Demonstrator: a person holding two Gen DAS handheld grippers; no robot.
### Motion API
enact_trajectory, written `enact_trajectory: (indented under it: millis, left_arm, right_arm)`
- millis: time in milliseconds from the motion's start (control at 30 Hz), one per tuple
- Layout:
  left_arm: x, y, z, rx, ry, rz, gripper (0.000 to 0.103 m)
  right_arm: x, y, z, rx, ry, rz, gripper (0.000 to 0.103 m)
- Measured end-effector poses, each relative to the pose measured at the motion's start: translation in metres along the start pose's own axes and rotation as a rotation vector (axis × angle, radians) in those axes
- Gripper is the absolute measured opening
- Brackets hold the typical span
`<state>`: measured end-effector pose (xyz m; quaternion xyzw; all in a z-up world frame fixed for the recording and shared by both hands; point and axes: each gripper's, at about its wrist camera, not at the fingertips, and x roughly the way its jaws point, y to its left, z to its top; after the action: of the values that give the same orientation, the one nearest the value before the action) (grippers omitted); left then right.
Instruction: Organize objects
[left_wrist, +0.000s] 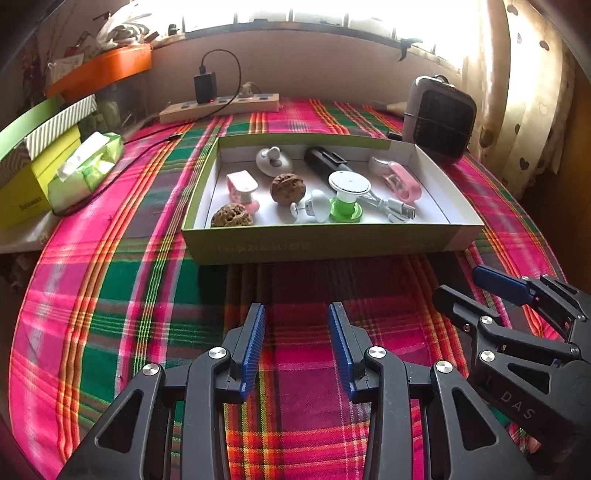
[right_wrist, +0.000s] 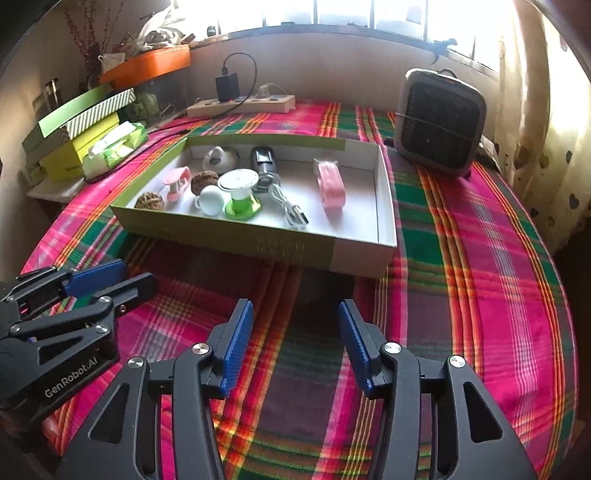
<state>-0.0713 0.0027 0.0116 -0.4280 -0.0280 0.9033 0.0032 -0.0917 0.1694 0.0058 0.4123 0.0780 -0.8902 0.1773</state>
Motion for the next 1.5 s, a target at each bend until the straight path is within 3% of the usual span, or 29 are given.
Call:
enact_trajectory:
  millis: [700, 1500]
  left_arm:
    - [0.0032, -0.0086, -0.0037, 0.016, 0.011, 0.052, 0.04]
    - [0.0034, -0.0093, -0.0037, 0.015, 0.011, 0.051, 0.04]
  right_arm:
    - [0.0053, -0.0065, -0.0081, 0.043, 0.039, -0.045, 0.067]
    - [0.0058, -0.0077, -0.0086, 0.044, 0.04, -0.046, 0.068]
